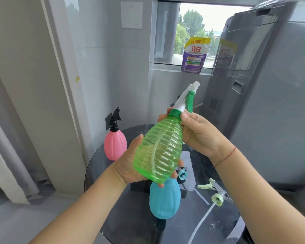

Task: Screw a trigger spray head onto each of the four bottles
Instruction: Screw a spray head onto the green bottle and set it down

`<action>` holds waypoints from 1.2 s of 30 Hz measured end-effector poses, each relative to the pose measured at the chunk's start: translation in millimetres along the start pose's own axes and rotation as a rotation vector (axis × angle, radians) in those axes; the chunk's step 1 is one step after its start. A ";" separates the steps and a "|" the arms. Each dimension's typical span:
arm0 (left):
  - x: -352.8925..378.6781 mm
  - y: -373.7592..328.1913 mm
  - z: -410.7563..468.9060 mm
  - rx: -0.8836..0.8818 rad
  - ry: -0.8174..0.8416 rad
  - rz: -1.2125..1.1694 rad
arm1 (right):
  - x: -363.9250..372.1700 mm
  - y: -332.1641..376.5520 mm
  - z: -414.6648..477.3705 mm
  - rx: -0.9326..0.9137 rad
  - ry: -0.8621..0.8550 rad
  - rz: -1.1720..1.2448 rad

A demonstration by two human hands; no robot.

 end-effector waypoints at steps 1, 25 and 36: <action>3.7 0.6 -0.3 -0.011 0.034 -0.062 | 1.0 -0.6 -0.6 -0.014 0.021 0.032; 10.0 -11.0 -7.1 0.521 -1.157 1.181 | -7.7 -9.0 -2.2 -0.035 -0.403 0.029; 10.0 4.4 6.4 0.342 -0.494 0.269 | 5.3 11.4 -5.3 0.018 -0.114 0.112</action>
Point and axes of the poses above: each hand's wrist, its own z-axis towards the middle knuckle, its own x-axis out of the palm, y = z × x, the point moved 5 cm from there along z, towards the middle knuckle, and after that the axes turned 9 degrees about -z, right-handed, at the moved point
